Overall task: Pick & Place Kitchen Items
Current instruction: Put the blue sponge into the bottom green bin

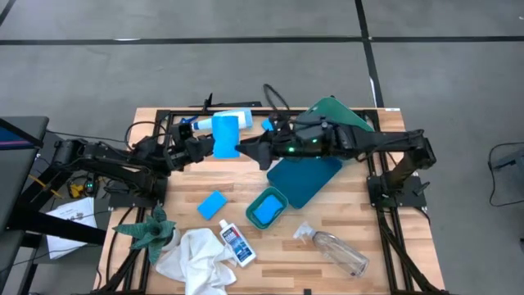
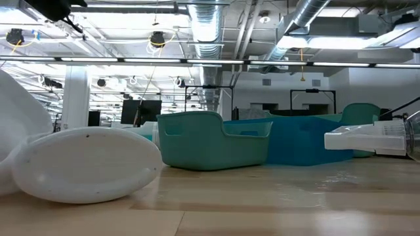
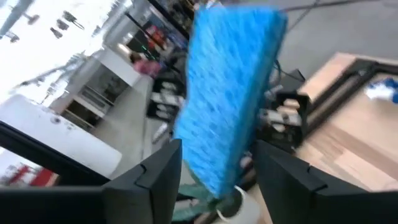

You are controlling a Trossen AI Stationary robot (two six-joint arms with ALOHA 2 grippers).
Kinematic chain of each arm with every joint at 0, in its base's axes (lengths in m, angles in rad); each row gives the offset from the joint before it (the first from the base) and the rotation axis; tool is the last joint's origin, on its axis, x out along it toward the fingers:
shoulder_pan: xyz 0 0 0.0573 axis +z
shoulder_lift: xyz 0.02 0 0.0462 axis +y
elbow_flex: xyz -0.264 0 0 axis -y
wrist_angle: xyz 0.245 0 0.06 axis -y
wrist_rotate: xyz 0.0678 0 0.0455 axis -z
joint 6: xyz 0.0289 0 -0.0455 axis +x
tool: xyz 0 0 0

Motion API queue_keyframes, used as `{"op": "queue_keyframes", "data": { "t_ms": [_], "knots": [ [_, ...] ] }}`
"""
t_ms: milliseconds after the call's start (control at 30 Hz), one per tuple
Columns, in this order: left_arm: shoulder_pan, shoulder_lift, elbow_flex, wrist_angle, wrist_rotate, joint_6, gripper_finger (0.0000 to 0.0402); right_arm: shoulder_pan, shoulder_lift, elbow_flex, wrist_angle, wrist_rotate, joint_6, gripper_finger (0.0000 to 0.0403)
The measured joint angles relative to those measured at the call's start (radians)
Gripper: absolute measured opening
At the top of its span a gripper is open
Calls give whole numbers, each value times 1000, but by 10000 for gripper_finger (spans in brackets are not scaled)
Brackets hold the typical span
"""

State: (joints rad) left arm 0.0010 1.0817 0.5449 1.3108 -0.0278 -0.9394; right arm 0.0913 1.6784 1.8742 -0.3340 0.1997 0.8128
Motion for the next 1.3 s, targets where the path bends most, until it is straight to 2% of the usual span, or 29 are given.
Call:
{"op": "queue_keyframes", "data": {
  "t_ms": [233, 767, 1067, 1300],
  "knots": [
    [-3, 0, 0, -13, 0, 0, 2, -24, 0, 0, 3, -13, -16, 196],
    [-3, 0, 0, -13, -1, 0, 4, -44, -3, 2, -4, -20, -33, 180],
    [-2, 0, 0, -10, -1, 0, 5, -54, 54, 0, 54, -108, -26, 180],
    [-3, 0, 0, -13, -1, 0, 5, -56, 61, 2, 90, -122, -34, 180]
  ]
}}
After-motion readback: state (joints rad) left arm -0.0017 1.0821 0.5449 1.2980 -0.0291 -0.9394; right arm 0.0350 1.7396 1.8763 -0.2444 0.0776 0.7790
